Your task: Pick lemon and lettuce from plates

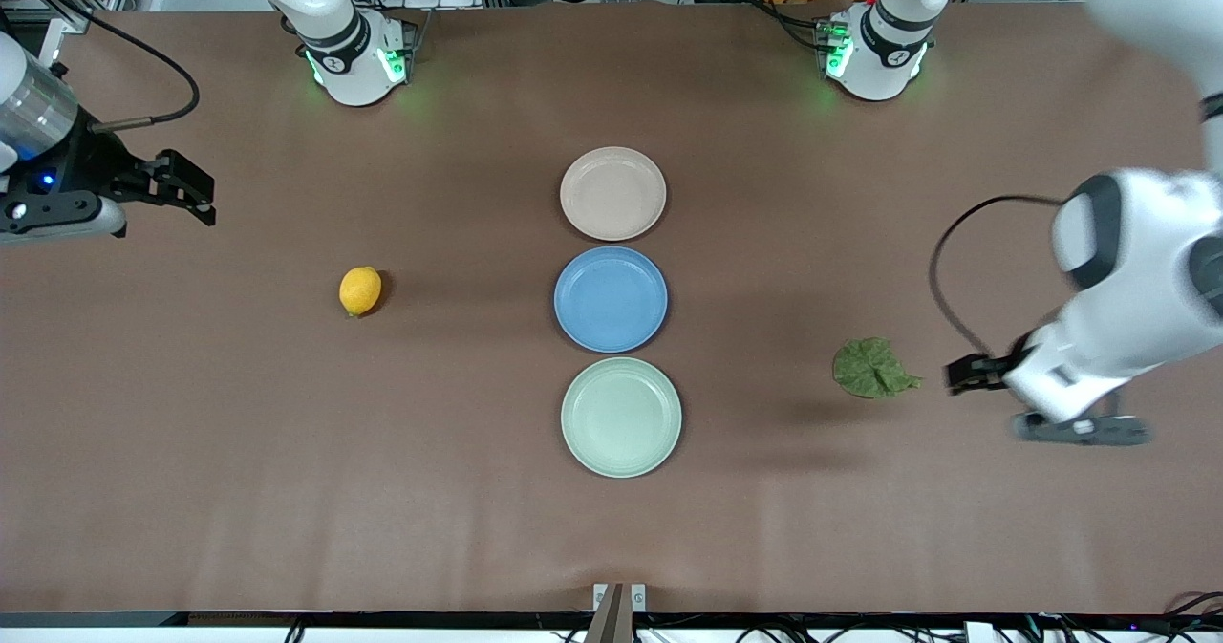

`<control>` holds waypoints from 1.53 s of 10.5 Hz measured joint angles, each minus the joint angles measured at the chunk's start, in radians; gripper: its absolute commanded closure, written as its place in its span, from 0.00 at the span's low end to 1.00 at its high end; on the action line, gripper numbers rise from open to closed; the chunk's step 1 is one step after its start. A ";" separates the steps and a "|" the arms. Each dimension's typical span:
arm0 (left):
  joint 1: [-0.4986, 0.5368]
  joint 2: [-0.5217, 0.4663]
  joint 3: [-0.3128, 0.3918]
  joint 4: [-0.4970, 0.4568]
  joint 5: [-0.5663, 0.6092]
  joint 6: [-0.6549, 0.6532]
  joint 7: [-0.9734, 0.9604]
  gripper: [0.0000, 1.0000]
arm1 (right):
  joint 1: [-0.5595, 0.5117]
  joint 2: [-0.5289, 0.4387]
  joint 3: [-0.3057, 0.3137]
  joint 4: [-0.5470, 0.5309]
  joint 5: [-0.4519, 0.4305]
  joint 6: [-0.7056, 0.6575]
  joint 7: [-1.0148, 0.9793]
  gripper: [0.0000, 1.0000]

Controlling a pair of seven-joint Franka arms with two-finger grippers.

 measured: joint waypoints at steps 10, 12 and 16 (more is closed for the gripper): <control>0.015 -0.336 -0.025 -0.012 -0.022 -0.364 -0.090 0.00 | 0.004 -0.006 0.004 -0.002 0.000 -0.015 -0.005 0.00; 0.015 -0.350 -0.025 -0.021 -0.028 -0.396 -0.090 0.00 | 0.000 -0.006 0.004 -0.002 0.000 -0.016 -0.006 0.00; 0.015 -0.368 -0.026 -0.024 -0.029 -0.493 -0.100 0.00 | -0.034 -0.006 0.032 -0.002 0.000 -0.017 -0.008 0.00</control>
